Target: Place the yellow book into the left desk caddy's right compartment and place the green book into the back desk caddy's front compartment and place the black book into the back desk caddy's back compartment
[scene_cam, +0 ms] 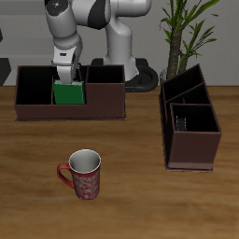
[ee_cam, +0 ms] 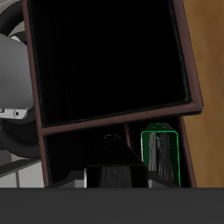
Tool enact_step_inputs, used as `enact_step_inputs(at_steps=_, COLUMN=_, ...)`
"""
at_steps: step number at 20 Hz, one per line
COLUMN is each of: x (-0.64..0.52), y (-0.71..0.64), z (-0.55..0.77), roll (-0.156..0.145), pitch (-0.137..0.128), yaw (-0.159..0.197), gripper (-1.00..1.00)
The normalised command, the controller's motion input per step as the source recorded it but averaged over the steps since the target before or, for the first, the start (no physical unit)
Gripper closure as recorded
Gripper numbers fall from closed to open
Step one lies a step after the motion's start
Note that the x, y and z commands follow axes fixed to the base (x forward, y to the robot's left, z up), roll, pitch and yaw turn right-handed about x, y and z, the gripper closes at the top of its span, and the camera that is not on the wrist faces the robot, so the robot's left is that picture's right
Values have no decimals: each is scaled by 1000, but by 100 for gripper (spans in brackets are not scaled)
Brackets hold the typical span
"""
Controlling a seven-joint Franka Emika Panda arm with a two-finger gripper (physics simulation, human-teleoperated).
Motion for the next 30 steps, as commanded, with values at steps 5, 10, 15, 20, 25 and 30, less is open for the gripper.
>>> enact_step_inputs(at_steps=5, x=3, y=-14, z=-171, roll=-117, pitch=81, yaw=94, gripper=100)
enact_step_inputs(at_steps=10, x=-50, y=2, z=37, roll=-10, pitch=-10, yaw=51, gripper=100)
enact_step_inputs(at_steps=15, x=18, y=-124, z=30, roll=-80, pitch=-10, yaw=68, gripper=100)
enact_step_inputs(at_steps=20, x=-6, y=8, z=-154, roll=-24, pitch=58, yaw=44, gripper=100)
enact_step_inputs(at_steps=25, x=10, y=1, z=-88, roll=-5, pitch=79, yaw=-47, gripper=-100)
enact_step_inputs(at_steps=30, x=64, y=126, z=-123, roll=37, pitch=31, yaw=-39, gripper=-100)
